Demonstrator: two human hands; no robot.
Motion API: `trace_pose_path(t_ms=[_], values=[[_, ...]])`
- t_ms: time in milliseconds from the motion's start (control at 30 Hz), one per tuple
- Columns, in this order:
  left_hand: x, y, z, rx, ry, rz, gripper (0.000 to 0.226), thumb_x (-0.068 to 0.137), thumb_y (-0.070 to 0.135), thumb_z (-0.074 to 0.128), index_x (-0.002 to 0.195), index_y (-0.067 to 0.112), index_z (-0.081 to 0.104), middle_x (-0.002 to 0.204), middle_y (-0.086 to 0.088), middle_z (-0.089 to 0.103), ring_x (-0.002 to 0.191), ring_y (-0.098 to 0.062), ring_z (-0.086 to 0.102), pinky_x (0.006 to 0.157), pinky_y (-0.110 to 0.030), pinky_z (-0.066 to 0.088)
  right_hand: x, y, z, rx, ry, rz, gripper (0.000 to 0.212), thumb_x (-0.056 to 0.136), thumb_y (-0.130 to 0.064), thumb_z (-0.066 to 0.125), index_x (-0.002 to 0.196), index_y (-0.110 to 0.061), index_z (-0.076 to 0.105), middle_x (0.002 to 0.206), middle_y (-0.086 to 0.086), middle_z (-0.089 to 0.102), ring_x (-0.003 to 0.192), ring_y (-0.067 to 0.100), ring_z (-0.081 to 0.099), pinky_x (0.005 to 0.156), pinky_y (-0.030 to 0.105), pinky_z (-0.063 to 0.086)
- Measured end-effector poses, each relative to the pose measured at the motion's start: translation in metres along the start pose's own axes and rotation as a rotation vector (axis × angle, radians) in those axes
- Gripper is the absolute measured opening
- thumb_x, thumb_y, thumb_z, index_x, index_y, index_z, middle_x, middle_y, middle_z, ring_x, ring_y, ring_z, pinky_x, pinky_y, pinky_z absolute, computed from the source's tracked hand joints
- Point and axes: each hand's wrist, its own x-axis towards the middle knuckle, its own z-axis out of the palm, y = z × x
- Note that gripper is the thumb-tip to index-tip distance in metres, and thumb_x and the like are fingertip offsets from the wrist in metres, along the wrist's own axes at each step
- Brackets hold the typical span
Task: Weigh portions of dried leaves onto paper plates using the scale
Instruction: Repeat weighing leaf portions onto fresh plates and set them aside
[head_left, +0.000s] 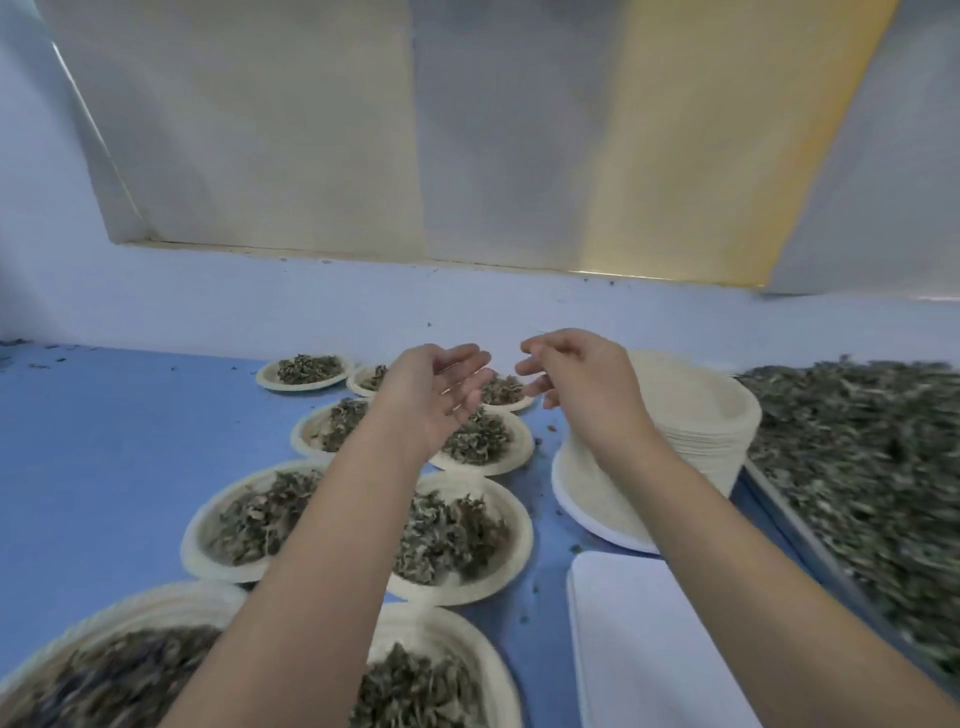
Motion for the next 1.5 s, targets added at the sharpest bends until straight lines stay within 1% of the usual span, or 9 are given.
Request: trace_pose_path(t_ms=[100,200,267,400,500,900,1133,1367,1500], values=[[-0.022,-0.021,0.016,-0.070,0.018,0.046,0.031,0.097,0.013,0.034,0.087,0.009,0.063,0.070,0.001,0.071,0.073,-0.012,0.064,0.058,-0.020,0.043,-0.013,0.009,-0.033,-0.438,0.133,-0.191,0.016,0.090,-0.012,0.057,0.093,-0.017,0.072,0.087,-0.006,0.067,0.076,0.001,0.057,0.071,0.016,0.040],[-0.043,-0.041,0.024,-0.128,0.042,0.073,0.026,0.095,0.013,0.039,0.085,0.011,0.063,0.065,0.004,0.071,0.063,-0.008,0.064,0.054,-0.017,0.044,-0.022,0.016,-0.062,-0.818,0.109,-0.270,0.023,0.094,-0.017,0.054,0.108,-0.016,0.071,0.111,-0.001,0.068,0.108,0.019,0.057,0.090,0.031,0.044],[-0.053,-0.051,0.027,-0.148,0.066,0.078,0.025,0.095,0.012,0.040,0.086,0.012,0.064,0.065,0.005,0.071,0.057,-0.006,0.063,0.053,-0.015,0.044,-0.027,0.018,-0.073,-0.931,0.037,-0.246,0.027,0.097,-0.020,0.049,0.115,-0.017,0.069,0.117,0.001,0.068,0.111,0.022,0.058,0.091,0.038,0.045],[-0.067,-0.063,0.033,-0.171,0.085,0.085,0.027,0.094,0.010,0.039,0.086,0.013,0.065,0.062,0.006,0.070,0.061,-0.007,0.061,0.057,-0.017,0.043,-0.035,0.018,-0.080,-1.034,-0.018,-0.235,0.031,0.100,-0.021,0.042,0.109,-0.008,0.068,0.108,0.010,0.070,0.102,0.028,0.061,0.085,0.040,0.047],[-0.073,-0.067,0.034,-0.152,0.074,0.091,0.026,0.094,0.011,0.041,0.085,0.013,0.065,0.063,0.006,0.070,0.055,-0.005,0.063,0.055,-0.017,0.044,-0.033,0.019,-0.078,-1.155,-0.060,-0.221,0.033,0.101,-0.019,0.038,0.113,-0.005,0.065,0.112,0.013,0.067,0.105,0.029,0.059,0.088,0.041,0.046],[-0.075,-0.077,0.041,-0.146,0.063,0.051,0.026,0.092,0.011,0.040,0.082,0.013,0.064,0.059,0.007,0.068,0.051,-0.004,0.061,0.055,-0.016,0.041,-0.032,0.024,-0.076,-1.121,-0.071,-0.231,0.031,0.101,-0.013,0.038,0.112,0.000,0.064,0.109,0.017,0.067,0.102,0.031,0.059,0.088,0.042,0.043],[-0.076,-0.078,0.044,-0.150,0.060,0.045,0.025,0.092,0.010,0.041,0.083,0.013,0.064,0.059,0.006,0.068,0.059,-0.007,0.059,0.057,-0.016,0.040,-0.030,0.031,-0.075,-1.095,-0.008,-0.279,0.031,0.096,-0.004,0.042,0.117,-0.006,0.065,0.111,0.012,0.068,0.104,0.028,0.058,0.087,0.038,0.043],[-0.078,-0.083,0.050,-0.131,0.024,0.039,0.025,0.091,0.009,0.040,0.082,0.013,0.063,0.059,0.007,0.068,0.055,-0.005,0.060,0.056,-0.015,0.041,-0.028,0.040,-0.071,-1.011,0.117,-0.436,0.034,0.093,0.004,0.045,0.121,-0.002,0.063,0.112,0.015,0.067,0.106,0.033,0.054,0.081,0.026,0.031],[-0.075,-0.085,0.048,-0.072,0.008,0.039,0.022,0.092,0.010,0.043,0.087,0.011,0.064,0.069,0.004,0.071,0.064,-0.008,0.062,0.058,-0.016,0.045,-0.036,0.028,-0.066,-0.920,0.162,-0.642,0.029,0.082,0.013,0.053,0.106,0.006,0.068,0.097,0.019,0.070,0.092,0.038,0.062,0.085,0.035,0.044]])
